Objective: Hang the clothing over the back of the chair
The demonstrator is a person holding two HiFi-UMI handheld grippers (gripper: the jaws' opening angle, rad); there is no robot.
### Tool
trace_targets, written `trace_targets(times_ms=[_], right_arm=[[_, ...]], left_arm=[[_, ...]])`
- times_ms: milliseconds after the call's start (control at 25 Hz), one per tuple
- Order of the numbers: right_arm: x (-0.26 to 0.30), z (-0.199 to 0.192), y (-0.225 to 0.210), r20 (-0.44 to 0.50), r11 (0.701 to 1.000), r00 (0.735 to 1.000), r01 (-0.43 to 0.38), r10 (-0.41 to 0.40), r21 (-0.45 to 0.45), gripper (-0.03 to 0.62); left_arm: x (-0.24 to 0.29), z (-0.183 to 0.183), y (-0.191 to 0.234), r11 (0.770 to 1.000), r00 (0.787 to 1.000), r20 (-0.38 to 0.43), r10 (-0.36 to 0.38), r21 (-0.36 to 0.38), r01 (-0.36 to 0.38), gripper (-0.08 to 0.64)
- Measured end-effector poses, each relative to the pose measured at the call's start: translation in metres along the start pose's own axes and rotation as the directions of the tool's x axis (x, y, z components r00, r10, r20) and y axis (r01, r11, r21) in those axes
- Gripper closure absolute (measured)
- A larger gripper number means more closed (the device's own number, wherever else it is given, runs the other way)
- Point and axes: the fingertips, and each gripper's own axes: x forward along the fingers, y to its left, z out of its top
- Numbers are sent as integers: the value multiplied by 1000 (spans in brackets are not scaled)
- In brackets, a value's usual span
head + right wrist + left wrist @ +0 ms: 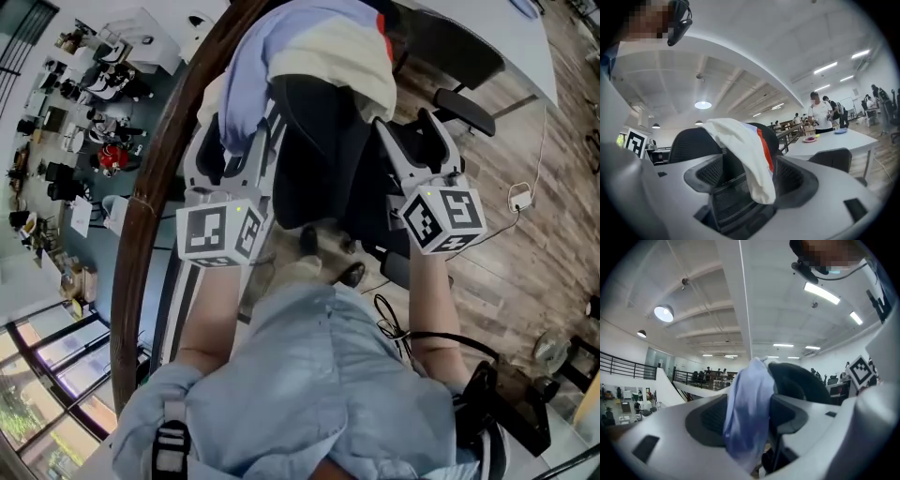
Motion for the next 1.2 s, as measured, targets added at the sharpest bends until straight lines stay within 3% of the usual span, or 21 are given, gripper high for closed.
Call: trace_targets(times_ms=[280,560,720,1200], right_arm=[[-54,37,21,48,990,996,-75,81,-116,260],[-82,65,57,76,965,984,-138,158,-222,458],[-101,95,54,122,953,979,-123,161,-276,541],[-106,93,63,165,938,977,-74,137,-339,580]], left_arm=[[-45,39,-60,999,995,92,31,29,-34,307],[-61,85,-117,999,982,187,27,20,-31,460],[-61,116,-153,1000,969,248,2,24,-9,526],[-61,116,-164,998,958,285,-15,64,-3,546]])
